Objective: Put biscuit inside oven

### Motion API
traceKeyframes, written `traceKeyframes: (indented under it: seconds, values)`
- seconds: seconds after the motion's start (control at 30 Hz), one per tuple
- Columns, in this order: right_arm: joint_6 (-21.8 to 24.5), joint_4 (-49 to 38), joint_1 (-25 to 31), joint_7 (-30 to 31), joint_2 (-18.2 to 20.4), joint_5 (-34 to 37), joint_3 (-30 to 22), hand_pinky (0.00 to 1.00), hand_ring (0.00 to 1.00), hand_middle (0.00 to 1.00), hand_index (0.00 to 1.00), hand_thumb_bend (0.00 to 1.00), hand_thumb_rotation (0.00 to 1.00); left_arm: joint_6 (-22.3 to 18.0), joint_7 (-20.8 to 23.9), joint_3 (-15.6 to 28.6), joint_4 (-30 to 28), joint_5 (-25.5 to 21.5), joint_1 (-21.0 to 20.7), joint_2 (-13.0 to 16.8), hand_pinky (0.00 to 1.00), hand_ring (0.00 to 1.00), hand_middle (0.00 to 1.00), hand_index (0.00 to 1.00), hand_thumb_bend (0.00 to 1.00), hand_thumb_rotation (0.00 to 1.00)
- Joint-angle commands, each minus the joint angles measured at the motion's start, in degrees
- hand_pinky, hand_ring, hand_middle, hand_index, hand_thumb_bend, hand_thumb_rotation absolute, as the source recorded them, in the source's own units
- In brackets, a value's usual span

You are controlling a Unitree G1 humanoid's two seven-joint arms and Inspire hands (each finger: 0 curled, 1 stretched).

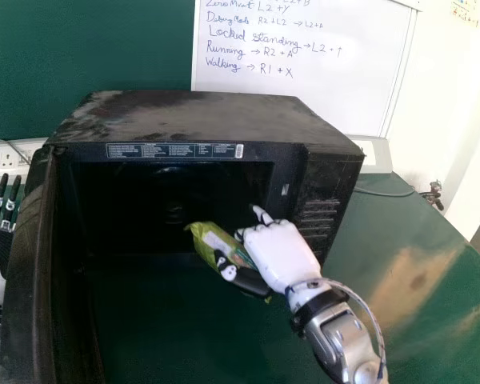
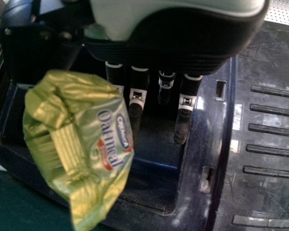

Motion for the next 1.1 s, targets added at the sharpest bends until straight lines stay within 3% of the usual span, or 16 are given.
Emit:
traceKeyframes:
  seconds: [0.0, 0.07, 0.2, 0.27, 0.57, 0.83, 1.07]
  values:
    - [0.8, 0.5, -2.0, -0.8, 0.5, 0.1, -0.6, 0.59, 0.57, 0.48, 0.50, 0.52, 0.00, 1.0, -0.1, 0.2, 2.6, -0.7, 3.2, -3.4, 0.00, 0.05, 0.39, 0.86, 0.21, 0.98]
    - [1.2, 1.1, -2.8, -1.1, 0.8, -0.2, -0.5, 0.60, 0.56, 0.49, 0.50, 0.52, 0.00, 1.2, -0.1, 0.0, 2.7, -0.5, 3.1, -3.2, 0.00, 0.06, 0.40, 0.86, 0.21, 0.97]
    - [2.1, 2.6, -4.7, -2.1, 2.0, -0.6, -0.1, 0.60, 0.55, 0.48, 0.50, 0.52, 0.00, 1.8, 3.0, -0.6, 2.3, 0.3, 3.3, -2.9, 0.00, 0.08, 0.39, 0.82, 0.33, 0.74]
    - [2.4, 3.4, -5.7, -2.7, 2.5, -0.5, 0.1, 0.59, 0.54, 0.48, 0.51, 0.52, 0.00, 1.3, 3.7, -0.7, 2.2, 0.5, 3.4, -2.9, 0.00, 0.07, 0.38, 0.81, 0.34, 0.69]
    - [2.1, 7.6, -9.8, -4.1, 4.4, 0.0, 2.0, 0.52, 0.51, 0.45, 0.52, 0.52, 0.00, 0.0, 2.1, -1.2, 3.1, 0.4, 3.1, -2.4, 0.00, 0.07, 0.37, 0.81, 0.31, 0.65]
    - [1.6, 12.8, -13.8, -6.0, 6.4, 0.5, 4.0, 0.55, 0.55, 0.46, 0.53, 0.52, 0.00, 0.3, 2.3, -1.2, 3.0, 0.3, 3.1, -2.5, 0.00, 0.08, 0.36, 0.81, 0.32, 0.59]
    - [1.3, 18.8, -17.6, -7.9, 8.2, 1.4, 5.9, 0.56, 0.57, 0.47, 0.52, 0.53, 0.00, 0.5, 2.5, -1.3, 2.7, 0.3, 3.3, -2.7, 0.00, 0.09, 0.37, 0.82, 0.31, 0.60]
